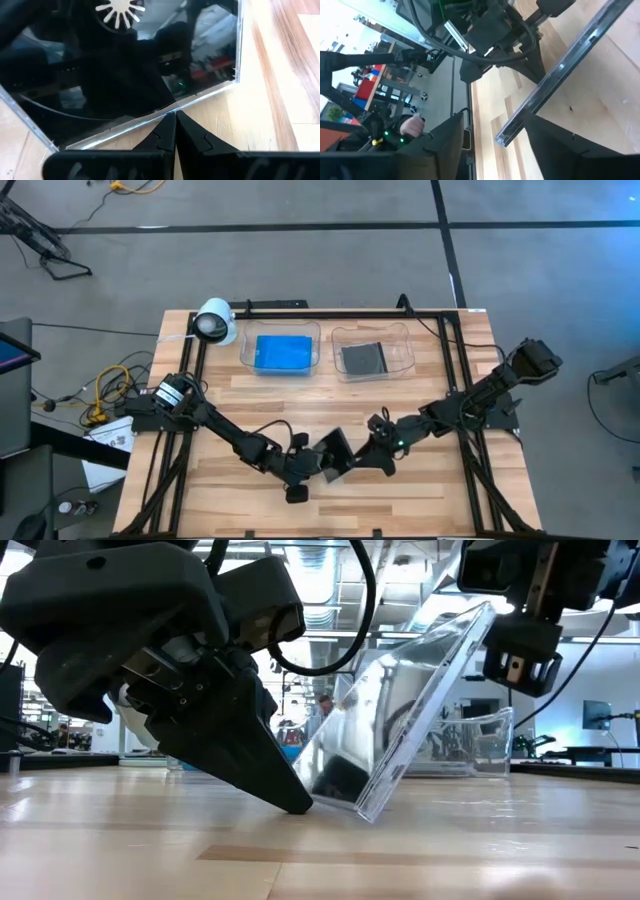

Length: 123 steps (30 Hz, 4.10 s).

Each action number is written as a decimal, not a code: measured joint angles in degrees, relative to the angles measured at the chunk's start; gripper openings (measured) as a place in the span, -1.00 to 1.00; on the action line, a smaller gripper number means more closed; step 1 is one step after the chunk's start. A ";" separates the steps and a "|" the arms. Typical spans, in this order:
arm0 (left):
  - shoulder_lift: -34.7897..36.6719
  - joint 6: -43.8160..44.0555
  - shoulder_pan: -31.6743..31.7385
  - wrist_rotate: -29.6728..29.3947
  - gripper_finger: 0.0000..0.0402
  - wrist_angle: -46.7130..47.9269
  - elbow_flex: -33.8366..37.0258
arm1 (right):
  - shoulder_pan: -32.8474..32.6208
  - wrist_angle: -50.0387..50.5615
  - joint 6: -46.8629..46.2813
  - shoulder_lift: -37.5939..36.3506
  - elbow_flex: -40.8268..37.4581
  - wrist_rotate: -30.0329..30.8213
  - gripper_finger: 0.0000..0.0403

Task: Pick & place jewel cases by type
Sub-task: Put the black cd case into the right transparent bin

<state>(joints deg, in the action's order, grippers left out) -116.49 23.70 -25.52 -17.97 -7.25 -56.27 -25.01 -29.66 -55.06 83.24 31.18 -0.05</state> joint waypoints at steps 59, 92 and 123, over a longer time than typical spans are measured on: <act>-0.02 -2.95 -0.31 -10.45 -1.00 5.12 0.15 | 5.63 7.34 -0.09 9.72 4.55 -4.15 -0.38; 0.70 -2.34 -3.18 -13.43 -1.00 4.75 0.56 | 5.16 15.50 0.81 7.42 4.49 8.84 -0.64; 3.15 3.39 -2.19 -10.53 -1.00 5.11 1.09 | 10.34 37.66 1.09 -6.24 4.09 12.78 -0.54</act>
<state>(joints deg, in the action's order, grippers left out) -113.34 27.09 -27.70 -28.51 -2.14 -55.18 -14.67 8.00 -53.97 77.00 35.26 12.72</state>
